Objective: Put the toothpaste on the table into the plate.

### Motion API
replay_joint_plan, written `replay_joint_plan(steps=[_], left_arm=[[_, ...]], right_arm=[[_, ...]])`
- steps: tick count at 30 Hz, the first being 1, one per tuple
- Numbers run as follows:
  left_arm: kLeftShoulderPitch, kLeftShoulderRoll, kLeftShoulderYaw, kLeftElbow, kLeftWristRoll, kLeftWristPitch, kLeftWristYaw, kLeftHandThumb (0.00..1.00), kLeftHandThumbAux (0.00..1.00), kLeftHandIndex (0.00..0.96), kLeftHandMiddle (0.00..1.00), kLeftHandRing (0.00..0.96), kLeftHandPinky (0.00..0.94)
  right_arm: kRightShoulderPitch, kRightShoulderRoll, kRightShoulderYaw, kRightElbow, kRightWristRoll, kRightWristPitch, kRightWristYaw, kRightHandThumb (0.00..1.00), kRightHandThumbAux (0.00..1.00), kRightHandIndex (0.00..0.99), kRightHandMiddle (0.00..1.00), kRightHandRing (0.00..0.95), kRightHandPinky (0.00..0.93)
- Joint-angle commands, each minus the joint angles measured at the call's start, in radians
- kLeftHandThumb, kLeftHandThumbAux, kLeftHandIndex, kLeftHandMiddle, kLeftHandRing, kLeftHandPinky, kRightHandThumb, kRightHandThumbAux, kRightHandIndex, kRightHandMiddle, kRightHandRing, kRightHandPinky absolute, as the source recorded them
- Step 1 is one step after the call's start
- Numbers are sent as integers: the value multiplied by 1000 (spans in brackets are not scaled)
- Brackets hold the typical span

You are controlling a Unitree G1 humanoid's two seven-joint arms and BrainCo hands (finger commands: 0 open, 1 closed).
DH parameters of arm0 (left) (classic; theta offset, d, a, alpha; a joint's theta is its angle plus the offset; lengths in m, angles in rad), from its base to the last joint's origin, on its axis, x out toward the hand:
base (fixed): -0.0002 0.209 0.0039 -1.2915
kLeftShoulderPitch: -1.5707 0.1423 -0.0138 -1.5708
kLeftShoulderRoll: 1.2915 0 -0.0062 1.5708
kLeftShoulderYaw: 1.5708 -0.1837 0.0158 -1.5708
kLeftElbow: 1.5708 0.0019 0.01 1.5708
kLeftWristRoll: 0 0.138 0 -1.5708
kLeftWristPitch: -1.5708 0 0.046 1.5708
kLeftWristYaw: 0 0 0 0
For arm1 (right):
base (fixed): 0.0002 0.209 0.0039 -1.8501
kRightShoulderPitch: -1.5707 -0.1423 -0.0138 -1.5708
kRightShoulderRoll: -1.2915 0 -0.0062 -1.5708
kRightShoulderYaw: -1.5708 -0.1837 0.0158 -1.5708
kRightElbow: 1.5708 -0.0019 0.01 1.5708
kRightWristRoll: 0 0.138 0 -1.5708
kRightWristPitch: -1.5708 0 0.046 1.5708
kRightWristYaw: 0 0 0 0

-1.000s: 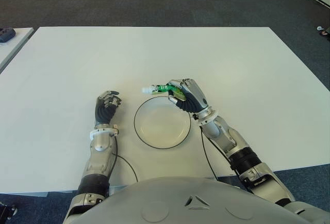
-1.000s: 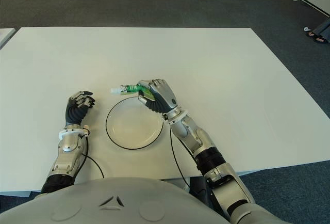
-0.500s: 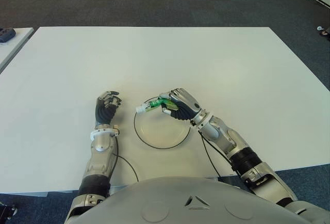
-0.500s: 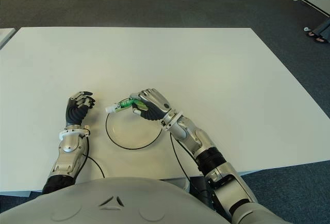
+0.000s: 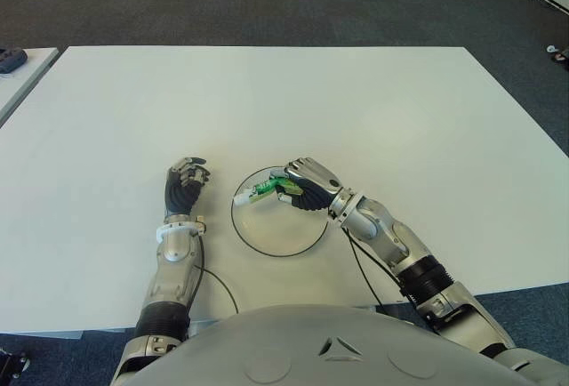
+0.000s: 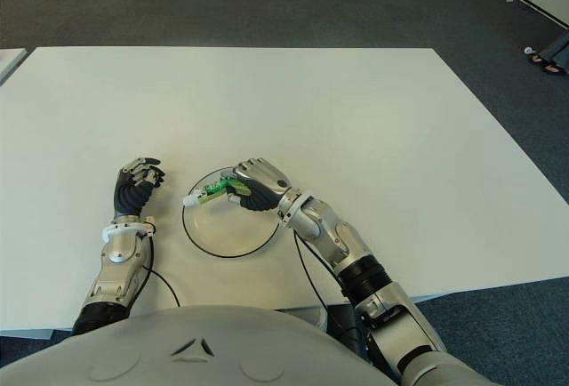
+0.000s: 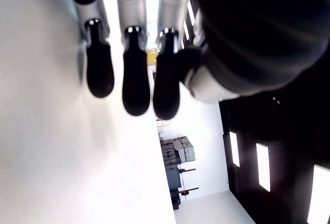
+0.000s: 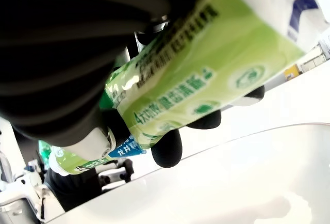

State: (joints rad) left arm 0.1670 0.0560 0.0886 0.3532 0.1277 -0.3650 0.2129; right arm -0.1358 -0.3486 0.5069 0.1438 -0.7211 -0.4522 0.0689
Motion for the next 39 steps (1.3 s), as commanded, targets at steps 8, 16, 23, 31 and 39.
replay_joint_plan(steps=[8, 16, 23, 31, 39], left_arm=[[15, -2, -6, 28, 7, 22, 0, 704, 720, 433, 579, 584, 546], [18, -2, -6, 22, 4, 39, -5, 704, 719, 433, 577, 584, 553], [21, 1, -10, 19, 16, 31, 1, 703, 720, 433, 583, 591, 566], [24, -2, -10, 11, 24, 32, 6, 700, 721, 433, 583, 587, 561], [9, 3, -12, 49, 11, -11, -11, 697, 723, 432, 587, 593, 571]], right_arm=[[10, -14, 20, -42, 4, 114, 170, 722, 711, 434, 805, 840, 875], [2, -7, 36, -22, 0, 143, 210, 724, 710, 433, 806, 845, 875], [3, -14, 45, -21, -31, 150, 190, 719, 709, 429, 788, 815, 817], [-4, -21, 47, -32, -80, 175, 169, 602, 493, 204, 313, 339, 386], [0, -33, 51, -148, -197, 262, 194, 515, 262, 10, 15, 16, 20]])
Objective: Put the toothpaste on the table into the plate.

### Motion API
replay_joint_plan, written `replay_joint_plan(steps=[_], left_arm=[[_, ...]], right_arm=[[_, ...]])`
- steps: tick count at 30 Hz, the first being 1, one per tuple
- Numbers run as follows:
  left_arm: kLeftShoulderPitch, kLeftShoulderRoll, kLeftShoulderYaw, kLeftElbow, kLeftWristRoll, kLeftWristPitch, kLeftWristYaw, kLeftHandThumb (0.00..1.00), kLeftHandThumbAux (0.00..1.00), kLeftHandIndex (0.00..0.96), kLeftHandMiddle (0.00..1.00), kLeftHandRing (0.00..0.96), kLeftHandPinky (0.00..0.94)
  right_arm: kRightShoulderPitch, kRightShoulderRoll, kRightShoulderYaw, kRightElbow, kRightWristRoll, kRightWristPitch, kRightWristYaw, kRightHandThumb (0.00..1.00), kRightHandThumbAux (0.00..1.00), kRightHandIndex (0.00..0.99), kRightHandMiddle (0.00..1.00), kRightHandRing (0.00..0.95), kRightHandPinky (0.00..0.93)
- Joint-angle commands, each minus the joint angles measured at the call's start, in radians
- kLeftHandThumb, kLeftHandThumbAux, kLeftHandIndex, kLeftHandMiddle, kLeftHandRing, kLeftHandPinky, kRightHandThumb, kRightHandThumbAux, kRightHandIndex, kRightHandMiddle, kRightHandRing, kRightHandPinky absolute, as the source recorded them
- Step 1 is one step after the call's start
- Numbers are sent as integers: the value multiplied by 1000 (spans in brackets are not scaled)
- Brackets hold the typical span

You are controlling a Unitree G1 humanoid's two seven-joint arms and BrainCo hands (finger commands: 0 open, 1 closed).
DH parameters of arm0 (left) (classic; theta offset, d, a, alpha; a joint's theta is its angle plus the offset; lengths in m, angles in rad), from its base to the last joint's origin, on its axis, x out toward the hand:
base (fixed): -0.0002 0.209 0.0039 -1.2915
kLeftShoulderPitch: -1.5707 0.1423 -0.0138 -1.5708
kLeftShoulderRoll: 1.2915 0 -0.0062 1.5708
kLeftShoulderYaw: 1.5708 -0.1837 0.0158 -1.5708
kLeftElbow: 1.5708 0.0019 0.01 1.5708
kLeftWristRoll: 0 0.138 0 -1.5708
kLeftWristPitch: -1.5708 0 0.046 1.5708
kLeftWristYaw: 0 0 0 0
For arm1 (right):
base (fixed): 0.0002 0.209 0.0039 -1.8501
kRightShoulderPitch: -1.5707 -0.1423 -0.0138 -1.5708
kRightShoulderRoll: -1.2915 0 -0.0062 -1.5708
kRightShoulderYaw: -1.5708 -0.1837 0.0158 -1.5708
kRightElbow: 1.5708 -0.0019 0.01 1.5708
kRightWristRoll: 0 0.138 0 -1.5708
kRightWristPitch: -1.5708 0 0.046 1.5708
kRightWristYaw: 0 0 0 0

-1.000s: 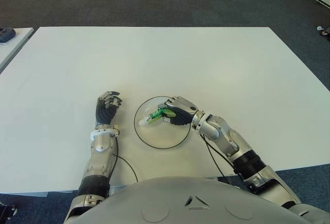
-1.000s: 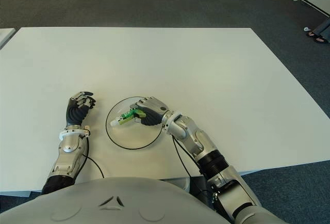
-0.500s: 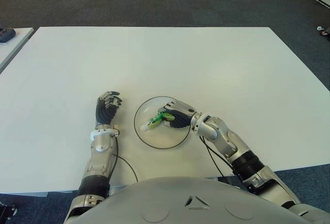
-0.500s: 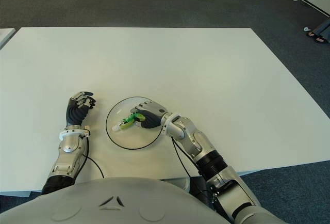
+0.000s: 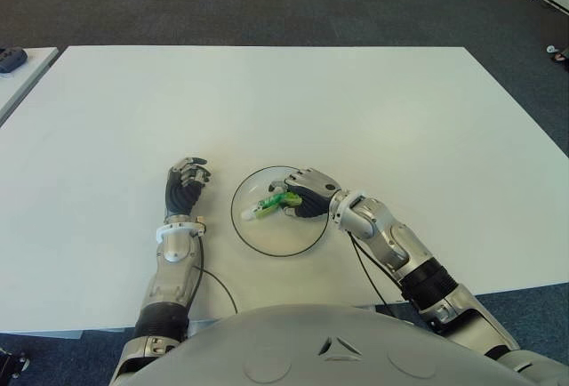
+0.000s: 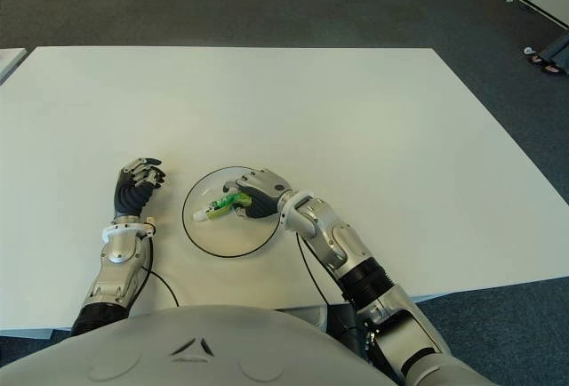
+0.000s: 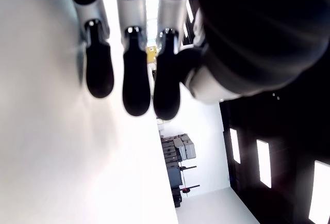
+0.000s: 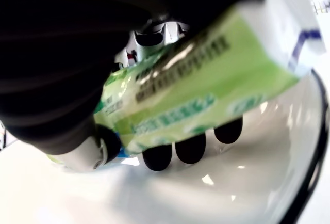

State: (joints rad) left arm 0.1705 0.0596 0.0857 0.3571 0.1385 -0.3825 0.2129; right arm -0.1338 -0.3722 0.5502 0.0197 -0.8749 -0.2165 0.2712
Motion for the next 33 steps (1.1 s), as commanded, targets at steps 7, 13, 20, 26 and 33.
replay_joint_plan(steps=[7, 13, 20, 26, 33], left_arm=[[0, 4, -8, 62, -13, -16, -23, 696, 723, 432, 592, 598, 579], [3, 0, -5, 56, -21, -5, -25, 696, 723, 432, 585, 588, 558], [4, -11, 0, 47, -30, 16, -15, 698, 722, 432, 580, 582, 557], [3, -7, -3, 55, -13, -4, -6, 698, 722, 432, 589, 592, 576], [-6, 1, -5, 81, 5, -35, -3, 697, 722, 432, 595, 597, 570]], right_arm=[[29, -10, -3, -44, -68, 33, -74, 436, 151, 0, 1, 1, 1], [46, -4, -8, -65, -80, 66, -83, 418, 119, 0, 0, 0, 0], [57, 12, -11, -79, -80, 110, -77, 419, 110, 0, 0, 0, 0], [68, 9, -34, -101, -33, 120, -66, 412, 101, 0, 0, 0, 0], [81, 6, -116, -38, 147, 3, -149, 399, 134, 0, 0, 0, 0]])
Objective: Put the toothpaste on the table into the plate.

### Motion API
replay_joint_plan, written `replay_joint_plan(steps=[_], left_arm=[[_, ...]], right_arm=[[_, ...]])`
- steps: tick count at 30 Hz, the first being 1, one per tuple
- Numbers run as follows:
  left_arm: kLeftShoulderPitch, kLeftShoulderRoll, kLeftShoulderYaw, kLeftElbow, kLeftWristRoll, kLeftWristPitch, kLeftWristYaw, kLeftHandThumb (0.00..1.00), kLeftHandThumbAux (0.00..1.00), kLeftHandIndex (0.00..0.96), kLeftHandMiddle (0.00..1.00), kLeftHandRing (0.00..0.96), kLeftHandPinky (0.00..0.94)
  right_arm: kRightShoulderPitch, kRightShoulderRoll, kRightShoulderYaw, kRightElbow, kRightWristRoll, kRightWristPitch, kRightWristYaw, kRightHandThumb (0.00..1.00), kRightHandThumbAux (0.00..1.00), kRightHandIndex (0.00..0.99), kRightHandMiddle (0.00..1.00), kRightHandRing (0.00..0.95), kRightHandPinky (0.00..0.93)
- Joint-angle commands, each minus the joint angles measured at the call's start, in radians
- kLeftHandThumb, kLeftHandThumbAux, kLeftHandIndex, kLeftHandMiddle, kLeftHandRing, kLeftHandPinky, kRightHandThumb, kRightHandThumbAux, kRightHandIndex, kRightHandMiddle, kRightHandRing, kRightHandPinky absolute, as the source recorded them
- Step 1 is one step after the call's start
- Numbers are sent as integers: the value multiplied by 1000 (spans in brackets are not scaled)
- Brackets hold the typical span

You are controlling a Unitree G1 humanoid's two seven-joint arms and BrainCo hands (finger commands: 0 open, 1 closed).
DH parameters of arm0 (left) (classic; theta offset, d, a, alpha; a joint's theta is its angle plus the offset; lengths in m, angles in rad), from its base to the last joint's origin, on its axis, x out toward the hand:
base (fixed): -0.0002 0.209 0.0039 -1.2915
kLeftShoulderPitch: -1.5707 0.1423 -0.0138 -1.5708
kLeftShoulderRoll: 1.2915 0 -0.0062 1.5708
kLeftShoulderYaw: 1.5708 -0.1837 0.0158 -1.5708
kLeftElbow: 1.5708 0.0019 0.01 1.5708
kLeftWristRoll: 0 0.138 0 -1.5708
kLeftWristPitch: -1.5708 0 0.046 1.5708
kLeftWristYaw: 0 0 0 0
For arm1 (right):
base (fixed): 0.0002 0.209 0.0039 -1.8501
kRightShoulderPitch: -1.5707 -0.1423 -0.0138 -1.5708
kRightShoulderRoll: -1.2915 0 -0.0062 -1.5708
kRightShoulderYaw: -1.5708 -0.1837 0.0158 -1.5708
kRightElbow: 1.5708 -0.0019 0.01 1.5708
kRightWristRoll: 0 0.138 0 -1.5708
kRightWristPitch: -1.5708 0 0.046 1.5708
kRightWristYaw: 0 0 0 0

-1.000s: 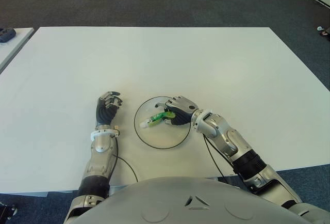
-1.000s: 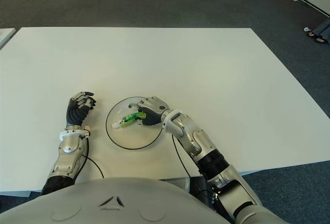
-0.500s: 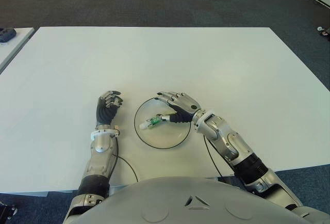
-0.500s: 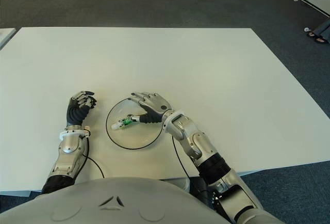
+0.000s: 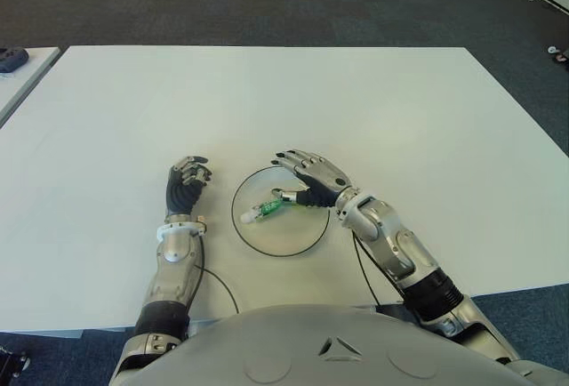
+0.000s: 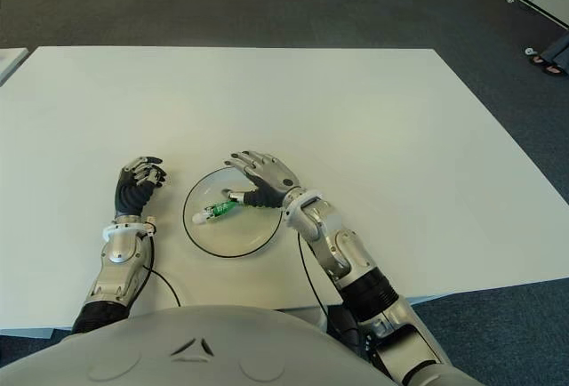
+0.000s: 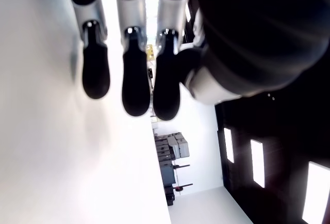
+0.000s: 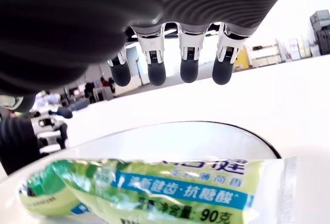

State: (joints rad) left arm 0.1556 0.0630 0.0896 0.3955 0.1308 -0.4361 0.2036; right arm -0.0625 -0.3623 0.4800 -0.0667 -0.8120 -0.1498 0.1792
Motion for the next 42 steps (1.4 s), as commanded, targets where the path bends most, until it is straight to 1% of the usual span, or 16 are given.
replay_joint_plan(steps=[1, 4, 6, 7, 8, 9, 11, 13, 17, 20, 21, 24, 25, 27, 34, 42], left_arm=[[9, -3, -9, 43, 12, 18, 5, 697, 722, 432, 593, 595, 568], [12, -4, -9, 31, 8, 33, -3, 697, 722, 432, 591, 592, 564], [15, -5, -8, 23, 6, 43, -6, 697, 722, 432, 588, 588, 560], [16, -5, -8, 19, 6, 49, -6, 697, 722, 432, 587, 587, 560], [17, -6, -8, 16, 8, 50, -3, 697, 722, 432, 586, 586, 561], [18, -6, -9, 14, 10, 51, 0, 697, 722, 432, 587, 588, 566], [18, -6, -9, 13, 13, 50, 2, 697, 722, 432, 587, 590, 571], [16, -4, -10, 15, 14, 48, 1, 698, 723, 433, 595, 597, 581], [9, 0, -10, 29, 15, 33, -1, 698, 722, 433, 607, 609, 593], [5, 0, -10, 38, 9, 14, -6, 699, 722, 433, 610, 611, 589], [2, 0, -9, 42, 7, 9, -8, 699, 722, 433, 609, 610, 587], [-1, 1, -7, 48, -1, -3, -15, 700, 721, 433, 607, 607, 583], [-2, 1, -7, 49, -4, -4, -17, 701, 721, 433, 605, 604, 575], [-4, 1, -6, 51, -7, -4, -18, 701, 721, 433, 603, 601, 568], [-8, 2, -5, 51, -14, 3, -19, 701, 720, 433, 590, 591, 557], [-12, 8, -6, 56, -8, -4, -14, 700, 721, 433, 583, 588, 556]], right_arm=[[10, -3, -54, 57, 100, -82, -74, 401, 201, 0, 0, 0, 0], [14, 3, -82, 79, 148, -139, -129, 400, 296, 0, 0, 0, 0], [16, 6, -95, 91, 169, -169, -158, 391, 418, 0, 0, 0, 1], [19, 10, -103, 98, 180, -185, -178, 389, 435, 0, 0, 0, 1], [24, 20, -117, 111, 195, -208, -215, 382, 492, 0, 0, 0, 31], [27, 27, -127, 122, 206, -225, -242, 357, 571, 27, 42, 33, 81], [35, 47, -148, 143, 229, -247, -289, 333, 641, 50, 80, 62, 125], [45, 75, -170, 174, 254, -264, -339, 325, 728, 109, 165, 179, 251], [57, 147, -214, 290, 307, -303, -456, 359, 837, 223, 281, 320, 399], [58, 183, -238, 323, 306, -302, -526, 389, 890, 281, 356, 409, 479], [57, 192, -244, 330, 301, -301, -545, 501, 834, 328, 387, 440, 505], [55, 213, -261, 347, 284, -291, -604, 637, 767, 386, 450, 494, 563], [54, 217, -266, 354, 283, -292, -618, 710, 740, 388, 497, 540, 607], [52, 223, -274, 364, 282, -289, -635, 773, 715, 392, 537, 583, 644], [56, 255, -307, 369, 304, -250, -671, 837, 688, 405, 572, 663, 677], [61, 243, -324, 367, 286, -230, -676, 839, 687, 407, 573, 699, 703]])
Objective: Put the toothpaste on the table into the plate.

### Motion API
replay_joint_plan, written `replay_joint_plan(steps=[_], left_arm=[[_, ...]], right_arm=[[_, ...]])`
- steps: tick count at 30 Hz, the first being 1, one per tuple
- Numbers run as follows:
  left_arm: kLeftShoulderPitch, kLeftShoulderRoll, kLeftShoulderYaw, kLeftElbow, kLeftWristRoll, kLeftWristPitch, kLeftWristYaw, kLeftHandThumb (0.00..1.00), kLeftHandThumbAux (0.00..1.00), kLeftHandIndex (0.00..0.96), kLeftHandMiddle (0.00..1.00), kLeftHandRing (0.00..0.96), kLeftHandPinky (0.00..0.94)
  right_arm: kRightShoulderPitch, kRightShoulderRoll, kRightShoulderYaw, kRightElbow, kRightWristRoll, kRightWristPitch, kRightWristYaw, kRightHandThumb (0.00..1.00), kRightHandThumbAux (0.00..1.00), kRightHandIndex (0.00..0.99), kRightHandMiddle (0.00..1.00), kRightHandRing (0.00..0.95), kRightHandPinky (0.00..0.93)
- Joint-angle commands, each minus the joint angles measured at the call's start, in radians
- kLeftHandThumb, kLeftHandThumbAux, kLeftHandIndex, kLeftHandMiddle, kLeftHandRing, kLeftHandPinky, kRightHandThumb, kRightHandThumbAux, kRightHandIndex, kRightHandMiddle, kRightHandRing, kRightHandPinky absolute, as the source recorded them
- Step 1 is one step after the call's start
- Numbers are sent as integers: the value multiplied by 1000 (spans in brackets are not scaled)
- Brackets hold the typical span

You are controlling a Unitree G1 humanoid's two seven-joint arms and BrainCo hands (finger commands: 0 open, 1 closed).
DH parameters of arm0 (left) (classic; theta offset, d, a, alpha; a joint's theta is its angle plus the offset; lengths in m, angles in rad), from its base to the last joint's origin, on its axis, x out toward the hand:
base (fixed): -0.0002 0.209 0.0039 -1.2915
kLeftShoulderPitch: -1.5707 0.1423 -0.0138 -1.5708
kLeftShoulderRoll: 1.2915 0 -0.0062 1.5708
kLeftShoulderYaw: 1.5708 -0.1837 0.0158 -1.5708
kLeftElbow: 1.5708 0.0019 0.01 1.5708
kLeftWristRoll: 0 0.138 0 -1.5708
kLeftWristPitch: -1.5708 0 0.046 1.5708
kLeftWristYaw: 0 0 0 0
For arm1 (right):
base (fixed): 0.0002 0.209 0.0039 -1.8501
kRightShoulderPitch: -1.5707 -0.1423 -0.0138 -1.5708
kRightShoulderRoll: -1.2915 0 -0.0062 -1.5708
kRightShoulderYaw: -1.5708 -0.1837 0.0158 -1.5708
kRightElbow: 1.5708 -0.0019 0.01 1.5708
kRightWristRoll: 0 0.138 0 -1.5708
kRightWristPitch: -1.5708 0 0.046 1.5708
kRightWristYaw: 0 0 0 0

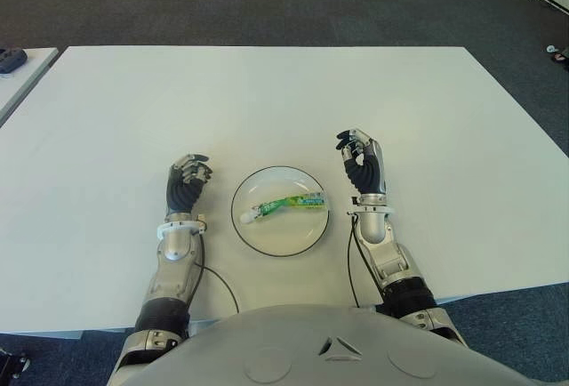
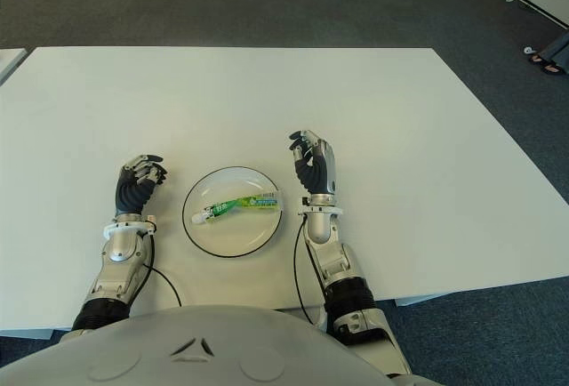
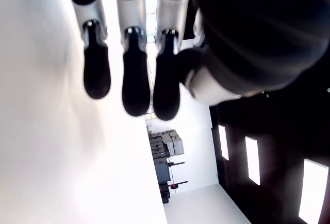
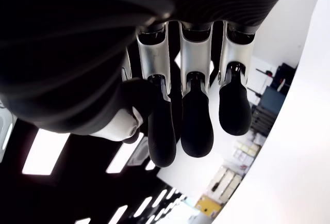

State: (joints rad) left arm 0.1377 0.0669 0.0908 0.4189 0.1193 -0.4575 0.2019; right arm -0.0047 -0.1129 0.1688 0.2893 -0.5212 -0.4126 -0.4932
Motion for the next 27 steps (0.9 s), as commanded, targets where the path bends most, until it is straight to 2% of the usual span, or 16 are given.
replay_joint_plan(steps=[1, 13, 21, 25, 27], left_arm=[[6, 4, -8, 33, 3, 17, -13, 700, 721, 433, 583, 587, 554], [2, 4, -9, 33, 3, 19, -12, 701, 721, 433, 592, 593, 575], [1, 4, -9, 34, 4, 15, -10, 701, 721, 433, 596, 599, 582], [1, 3, -9, 34, 0, 12, -14, 701, 721, 433, 594, 596, 570], [1, 2, -9, 35, -1, 10, -15, 702, 721, 433, 591, 594, 567]], right_arm=[[4, -7, -13, 10, -7, 35, -4, 839, 687, 407, 574, 704, 712], [6, -26, -13, 33, -33, 65, -17, 838, 689, 404, 581, 755, 766], [-5, -45, -9, 85, -29, 51, -11, 841, 688, 410, 592, 784, 803], [-8, -56, -4, 93, -26, 47, 4, 841, 687, 412, 595, 790, 802], [-7, -63, -1, 96, -20, 46, 19, 841, 688, 409, 592, 780, 770]])
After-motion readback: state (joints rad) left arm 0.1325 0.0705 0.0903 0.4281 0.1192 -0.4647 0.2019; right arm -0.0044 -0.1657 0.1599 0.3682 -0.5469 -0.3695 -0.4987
